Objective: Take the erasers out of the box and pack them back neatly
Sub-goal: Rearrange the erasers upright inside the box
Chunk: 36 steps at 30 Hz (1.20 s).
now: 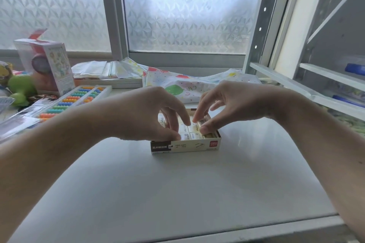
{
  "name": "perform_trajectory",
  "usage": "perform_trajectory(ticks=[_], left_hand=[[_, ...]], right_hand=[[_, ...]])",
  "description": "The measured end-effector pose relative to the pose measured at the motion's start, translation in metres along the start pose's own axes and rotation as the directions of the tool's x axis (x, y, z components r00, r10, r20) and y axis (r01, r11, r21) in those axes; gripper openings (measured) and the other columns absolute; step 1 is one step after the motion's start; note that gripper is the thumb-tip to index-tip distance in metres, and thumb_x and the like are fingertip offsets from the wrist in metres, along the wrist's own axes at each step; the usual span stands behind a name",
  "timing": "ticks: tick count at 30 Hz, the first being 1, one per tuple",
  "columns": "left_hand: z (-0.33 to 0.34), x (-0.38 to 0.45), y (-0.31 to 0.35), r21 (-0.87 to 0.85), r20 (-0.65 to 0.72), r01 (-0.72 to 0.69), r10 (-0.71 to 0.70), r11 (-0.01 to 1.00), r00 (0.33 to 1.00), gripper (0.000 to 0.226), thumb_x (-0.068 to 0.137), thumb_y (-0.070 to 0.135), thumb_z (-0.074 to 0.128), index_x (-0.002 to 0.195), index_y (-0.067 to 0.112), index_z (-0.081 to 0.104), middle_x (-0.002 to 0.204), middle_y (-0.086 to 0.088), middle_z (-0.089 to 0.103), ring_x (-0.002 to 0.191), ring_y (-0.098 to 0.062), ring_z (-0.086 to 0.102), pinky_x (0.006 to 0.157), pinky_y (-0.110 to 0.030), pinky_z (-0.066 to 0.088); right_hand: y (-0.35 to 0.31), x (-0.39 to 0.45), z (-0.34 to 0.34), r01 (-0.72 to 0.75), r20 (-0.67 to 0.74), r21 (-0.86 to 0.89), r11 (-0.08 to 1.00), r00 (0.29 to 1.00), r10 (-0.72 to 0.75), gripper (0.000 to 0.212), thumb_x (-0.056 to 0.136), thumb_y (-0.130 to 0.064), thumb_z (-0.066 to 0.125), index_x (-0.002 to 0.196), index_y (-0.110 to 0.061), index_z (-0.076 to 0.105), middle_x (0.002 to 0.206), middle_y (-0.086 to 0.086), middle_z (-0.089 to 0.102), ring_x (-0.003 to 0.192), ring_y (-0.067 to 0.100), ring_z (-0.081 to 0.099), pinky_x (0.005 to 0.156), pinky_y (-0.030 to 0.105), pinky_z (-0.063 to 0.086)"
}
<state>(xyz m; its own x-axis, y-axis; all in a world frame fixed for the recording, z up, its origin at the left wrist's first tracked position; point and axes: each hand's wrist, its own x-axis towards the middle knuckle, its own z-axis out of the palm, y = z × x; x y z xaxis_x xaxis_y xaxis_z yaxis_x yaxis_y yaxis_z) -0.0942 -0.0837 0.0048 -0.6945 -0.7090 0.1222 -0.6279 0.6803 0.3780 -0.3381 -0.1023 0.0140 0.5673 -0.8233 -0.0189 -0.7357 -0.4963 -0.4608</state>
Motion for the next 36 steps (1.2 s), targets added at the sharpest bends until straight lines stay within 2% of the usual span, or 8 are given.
perform_trajectory(ticks=[7,12,18,23,28,31,33,36], left_hand=[[-0.025,0.003,-0.017,0.030,-0.259,0.104,-0.093,0.994,0.961,0.008,0.088,0.036,0.069,0.084,0.035,0.075,0.084,0.016,0.073,0.080,-0.001,0.068,0.083,-0.037,0.057],[-0.023,0.001,-0.028,0.166,-0.094,0.231,-0.218,0.959,0.971,0.009,0.086,0.048,0.069,0.085,0.041,0.075,0.092,0.019,0.069,0.086,0.002,0.065,0.077,-0.024,0.052],[-0.022,0.002,-0.025,0.190,-0.034,0.233,-0.231,0.954,0.972,0.024,0.080,0.062,0.067,0.092,0.043,0.077,0.104,0.021,0.060,0.093,0.003,0.062,0.089,-0.033,0.052],[-0.022,0.003,-0.022,0.079,-0.058,0.206,-0.202,0.975,0.978,0.026,0.070,0.057,0.080,0.087,0.039,0.072,0.087,0.028,0.067,0.079,0.011,0.061,0.063,-0.010,0.042],[-0.011,0.008,-0.015,-0.251,-0.192,0.109,-0.160,0.962,0.968,0.018,0.075,0.034,0.084,0.087,0.025,0.074,0.086,0.009,0.078,0.081,-0.007,0.073,0.083,-0.034,0.057],[0.006,0.015,-0.006,-0.389,-0.217,0.067,-0.162,0.919,0.963,0.016,0.078,0.026,0.082,0.089,0.016,0.077,0.084,0.001,0.080,0.080,-0.009,0.075,0.080,-0.029,0.060],[0.018,0.019,0.000,-0.399,-0.195,0.059,-0.147,0.915,0.970,0.015,0.079,0.024,0.083,0.089,0.013,0.079,0.078,0.000,0.078,0.064,-0.001,0.068,0.061,-0.017,0.053],[0.025,0.024,0.000,-0.165,-0.245,0.101,-0.140,0.981,0.959,0.020,0.080,0.046,0.076,0.083,0.027,0.080,0.085,0.006,0.067,0.071,-0.004,0.062,0.063,-0.023,0.048]], right_hand=[[-0.001,-0.002,0.000,0.040,-0.071,0.067,0.997,0.997,-0.035,0.028,0.076,-0.044,0.087,0.103,-0.036,0.082,0.101,-0.017,0.079,0.105,-0.002,0.070,0.108,0.029,0.050],[-0.002,0.002,0.004,0.109,-0.219,0.128,0.986,0.972,-0.079,0.034,0.076,-0.041,0.087,0.108,-0.030,0.081,0.102,-0.014,0.080,0.102,-0.002,0.072,0.097,0.017,0.053],[0.000,0.007,0.011,0.077,-0.206,0.063,0.995,0.976,-0.062,0.037,0.077,-0.031,0.089,0.112,-0.024,0.078,0.096,-0.008,0.079,0.095,-0.002,0.071,0.092,0.010,0.051],[0.003,0.009,0.011,0.080,-0.219,0.032,0.996,0.973,-0.071,0.034,0.077,-0.033,0.089,0.109,-0.026,0.079,0.093,-0.010,0.079,0.091,-0.004,0.070,0.085,0.006,0.048],[0.007,0.008,0.003,0.096,-0.371,0.035,0.995,0.926,-0.076,0.034,0.077,-0.039,0.087,0.107,-0.025,0.078,0.090,-0.011,0.079,0.085,-0.005,0.071,0.073,0.004,0.049],[0.009,0.008,0.000,0.092,-0.455,0.042,0.995,0.888,-0.063,0.033,0.078,-0.039,0.086,0.106,-0.024,0.078,0.090,-0.012,0.076,0.082,-0.008,0.070,0.070,0.004,0.049],[0.010,0.009,0.001,0.078,-0.449,0.033,0.996,0.892,-0.055,0.033,0.078,-0.039,0.086,0.106,-0.024,0.077,0.090,-0.011,0.076,0.081,-0.008,0.069,0.070,0.005,0.048],[0.009,0.009,0.004,0.062,-0.412,0.007,0.998,0.910,-0.054,0.032,0.077,-0.041,0.086,0.104,-0.026,0.078,0.090,-0.010,0.077,0.083,-0.005,0.070,0.072,0.007,0.051]])
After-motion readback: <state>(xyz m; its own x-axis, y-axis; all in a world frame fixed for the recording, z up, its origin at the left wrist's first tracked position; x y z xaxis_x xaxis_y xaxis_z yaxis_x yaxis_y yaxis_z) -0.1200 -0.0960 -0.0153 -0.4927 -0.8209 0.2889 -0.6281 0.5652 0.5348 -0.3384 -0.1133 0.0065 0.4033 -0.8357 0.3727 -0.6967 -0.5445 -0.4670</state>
